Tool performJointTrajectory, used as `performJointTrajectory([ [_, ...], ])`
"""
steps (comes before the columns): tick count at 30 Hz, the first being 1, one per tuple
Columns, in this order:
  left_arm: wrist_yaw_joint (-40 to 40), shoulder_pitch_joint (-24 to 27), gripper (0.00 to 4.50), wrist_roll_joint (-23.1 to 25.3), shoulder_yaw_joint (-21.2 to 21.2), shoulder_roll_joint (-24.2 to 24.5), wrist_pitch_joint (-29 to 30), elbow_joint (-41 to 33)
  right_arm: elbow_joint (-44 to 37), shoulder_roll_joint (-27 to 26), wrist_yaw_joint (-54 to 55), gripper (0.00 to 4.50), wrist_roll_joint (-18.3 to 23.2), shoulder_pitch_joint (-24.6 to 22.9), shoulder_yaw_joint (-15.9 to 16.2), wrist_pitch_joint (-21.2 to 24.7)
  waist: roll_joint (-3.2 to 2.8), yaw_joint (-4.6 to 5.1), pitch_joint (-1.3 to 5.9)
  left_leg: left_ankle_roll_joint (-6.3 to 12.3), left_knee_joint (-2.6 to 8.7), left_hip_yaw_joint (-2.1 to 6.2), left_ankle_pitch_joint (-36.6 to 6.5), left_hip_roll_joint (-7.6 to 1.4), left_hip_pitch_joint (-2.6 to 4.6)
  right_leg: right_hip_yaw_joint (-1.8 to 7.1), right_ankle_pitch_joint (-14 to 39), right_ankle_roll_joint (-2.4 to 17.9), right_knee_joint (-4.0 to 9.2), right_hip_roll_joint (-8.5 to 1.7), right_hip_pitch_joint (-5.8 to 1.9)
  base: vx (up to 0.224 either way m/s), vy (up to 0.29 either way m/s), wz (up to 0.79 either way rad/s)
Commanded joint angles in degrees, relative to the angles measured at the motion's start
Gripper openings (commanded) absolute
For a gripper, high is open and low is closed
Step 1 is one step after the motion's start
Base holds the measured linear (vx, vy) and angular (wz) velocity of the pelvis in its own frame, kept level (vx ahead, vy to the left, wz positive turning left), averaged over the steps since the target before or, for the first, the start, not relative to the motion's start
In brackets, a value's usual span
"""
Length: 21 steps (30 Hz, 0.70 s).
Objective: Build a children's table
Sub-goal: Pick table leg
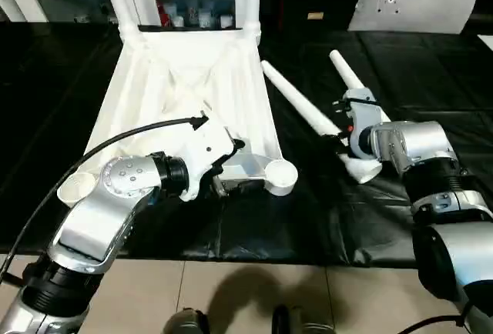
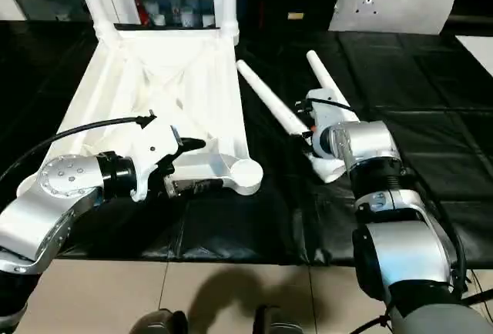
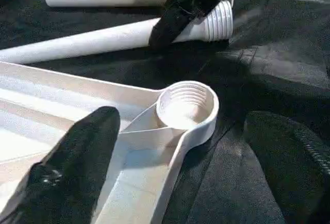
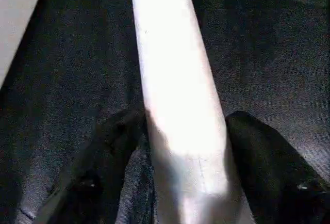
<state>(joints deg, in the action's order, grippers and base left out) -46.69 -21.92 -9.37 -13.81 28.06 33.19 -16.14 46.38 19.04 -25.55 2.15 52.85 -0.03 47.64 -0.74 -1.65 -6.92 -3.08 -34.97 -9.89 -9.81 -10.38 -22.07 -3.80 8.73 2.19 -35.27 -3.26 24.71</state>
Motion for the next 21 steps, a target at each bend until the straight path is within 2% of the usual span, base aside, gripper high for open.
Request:
performJointTrajectory([
  [1,0.1,0.0,4.5,0.0,-0.5,0.2,-0.5,-0.4,0.2,-0.1,-0.7,2.62,1.0,-0.3,0.4,1.3,0.19,-0.04,5.48,0.88,3.23,0.39,-9.5,-1.76,0.68,2.82,16.7,11.1,4.29,-3.79,-4.03,0.0,0.0,0.0],
  [10,0.6,-0.5,4.5,0.2,0.1,-0.1,-1.7,1.1,-4.7,-0.2,-0.1,1.95,3.4,-2.3,-3.2,4.1,-0.13,-0.3,5.78,1.04,3.2,0.41,-8.5,-1.77,0.75,2.79,13.9,11.5,4.04,-3.63,-4.16,0.0,0.0,0.0],
  [11,0.8,-0.4,4.5,-0.1,0.4,-0.4,-1.9,1.4,-6.7,-0.7,0.6,1.9,5.0,-3.4,-5.6,4.4,-0.7,-0.4,5.87,0.94,3.13,0.49,-8.5,-1.77,0.8,2.74,13.7,11.8,3.94,-3.68,-4.15,0.0,0.0,0.0],
  [13,1.0,-0.4,4.5,-0.6,0.8,-1.0,-2.2,1.8,-9.0,-1.2,1.4,1.86,6.6,-4.5,-7.7,4.9,-0.35,-0.47,5.89,0.99,3.16,0.41,-8.5,-1.7,0.73,2.81,13.1,11.4,4.15,-3.63,-4.31,0.0,0.0,0.0],
  [15,1.2,-0.4,4.5,-1.0,1.1,-1.5,-2.4,2.0,-10.4,-1.5,1.9,1.85,7.3,-5.1,-8.8,5.6,-0.4,-0.45,5.91,0.99,3.2,0.42,-8.4,-1.64,0.69,2.73,13.1,11.5,4.2,-3.59,-4.34,0.0,0.0,0.0],
  [16,2.1,-0.6,4.5,-1.5,1.9,-2.7,-2.3,2.6,-13.6,-2.4,2.8,1.85,8.8,-6.4,-11.1,4.9,-0.63,-0.47,5.88,0.87,3.21,0.45,-8.8,-1.67,0.71,2.7,13.3,11.6,4.28,-3.59,-4.27,0.0,0.0,0.0],
  [18,3.7,-0.9,4.5,-1.8,2.7,-4.1,-2.5,3.6,-18.0,-4.1,4.3,1.85,10.6,-8.5,-13.8,0.5,-0.56,-0.55,6.01,0.9,3.22,0.43,-8.6,-1.66,0.72,2.73,13.0,10.8,4.28,-3.62,-4.32,0.0,0.0,0.0],
  [19,5.1,-1.2,4.5,-1.7,3.2,-5.2,-2.9,4.3,-20.7,-5.1,3.7,1.85,11.2,-10.2,-14.3,-5.8,-0.5,-0.49,6.04,0.94,3.24,0.48,-8.5,-1.64,0.67,2.67,13.0,10.7,4.22,-3.62,-4.34,0.0,0.0,0.0],
  [20,6.5,-1.6,4.5,-1.9,3.9,-6.4,-3.1,5.0,-23.1,-5.6,4.3,1.85,10.7,-11.7,-14.0,-10.4,-0.89,-0.59,5.98,0.99,3.22,0.38,-9.3,-1.72,0.72,2.65,13.9,10.2,4.57,-3.76,-4.08,0.0,0.0,0.0],
  [21,7.9,-2.0,4.5,-2.1,4.6,-7.8,-3.2,5.7,-25.0,-6.2,5.0,1.85,10.2,-13.0,-13.9,-13.8,-0.56,-0.52,6.11,0.96,3.16,0.38,-8.9,-1.58,0.61,2.59,13.9,9.8,4.5,-3.69,-4.25,0.0,0.0,0.0],
])
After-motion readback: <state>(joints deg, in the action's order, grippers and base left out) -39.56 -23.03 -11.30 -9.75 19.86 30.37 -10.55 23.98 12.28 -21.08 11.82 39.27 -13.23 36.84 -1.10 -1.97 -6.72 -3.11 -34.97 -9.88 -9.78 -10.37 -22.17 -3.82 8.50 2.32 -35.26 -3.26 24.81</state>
